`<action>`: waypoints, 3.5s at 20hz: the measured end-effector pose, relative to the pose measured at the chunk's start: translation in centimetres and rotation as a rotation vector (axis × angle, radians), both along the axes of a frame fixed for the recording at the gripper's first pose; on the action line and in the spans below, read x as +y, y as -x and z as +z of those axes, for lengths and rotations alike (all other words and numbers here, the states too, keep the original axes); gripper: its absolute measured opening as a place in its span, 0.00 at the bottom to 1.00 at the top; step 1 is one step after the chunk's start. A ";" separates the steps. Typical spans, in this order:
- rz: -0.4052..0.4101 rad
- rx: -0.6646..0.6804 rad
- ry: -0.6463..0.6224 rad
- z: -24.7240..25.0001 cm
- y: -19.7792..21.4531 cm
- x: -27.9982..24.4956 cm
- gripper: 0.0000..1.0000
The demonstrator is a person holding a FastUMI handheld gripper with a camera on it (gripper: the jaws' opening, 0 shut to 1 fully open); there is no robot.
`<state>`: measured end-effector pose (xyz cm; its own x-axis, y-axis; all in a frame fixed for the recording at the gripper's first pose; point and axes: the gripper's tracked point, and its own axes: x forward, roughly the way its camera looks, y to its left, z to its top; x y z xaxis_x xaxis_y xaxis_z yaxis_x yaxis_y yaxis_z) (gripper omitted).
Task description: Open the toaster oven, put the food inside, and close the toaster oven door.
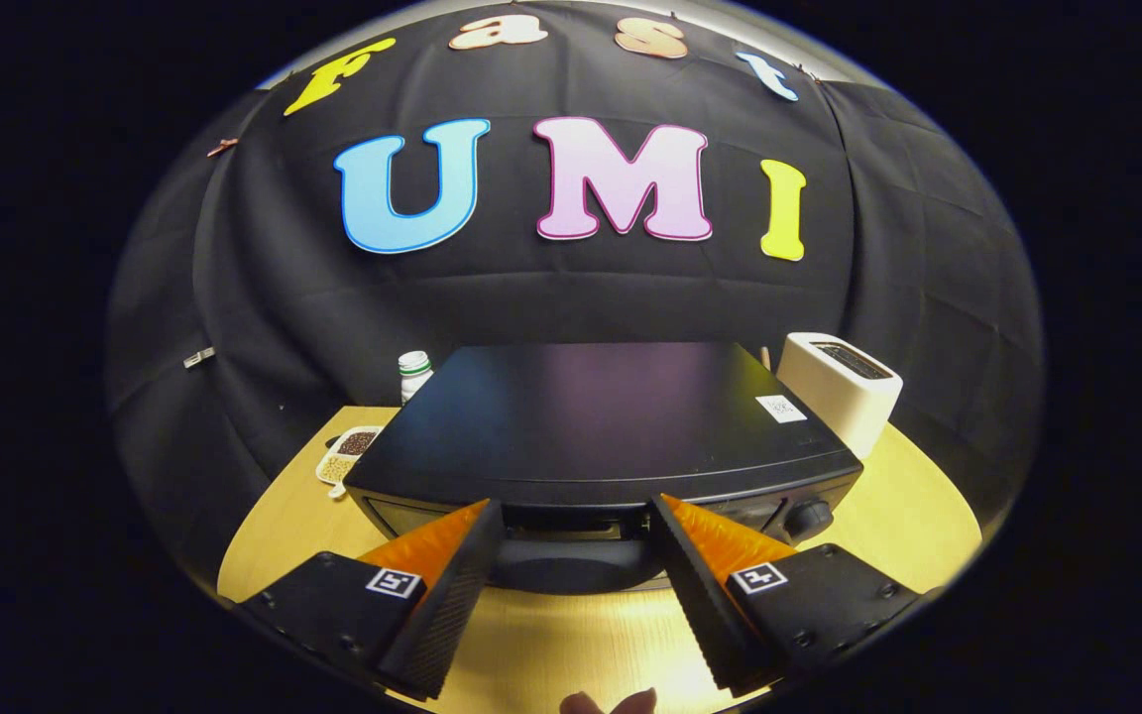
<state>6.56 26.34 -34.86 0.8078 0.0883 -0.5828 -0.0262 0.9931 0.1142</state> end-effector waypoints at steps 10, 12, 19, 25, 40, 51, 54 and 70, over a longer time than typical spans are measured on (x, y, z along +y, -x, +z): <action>-0.007 0.059 -0.020 -0.7 5.0 0.0 0.98; -0.006 0.073 -0.015 -1.0 6.3 0.1 0.98; 0.008 0.163 0.012 -3.5 11.5 0.2 0.98; 0.025 0.327 0.008 -8.1 16.3 -0.3 0.98; 0.213 0.333 -0.107 -3.3 18.7 -4.7 0.98; 0.226 0.418 -0.111 -0.8 20.3 -20.0 0.99; 0.215 0.488 -0.103 -2.5 20.7 -25.0 0.99; 0.115 0.901 -0.216 -16.3 19.1 -32.4 0.65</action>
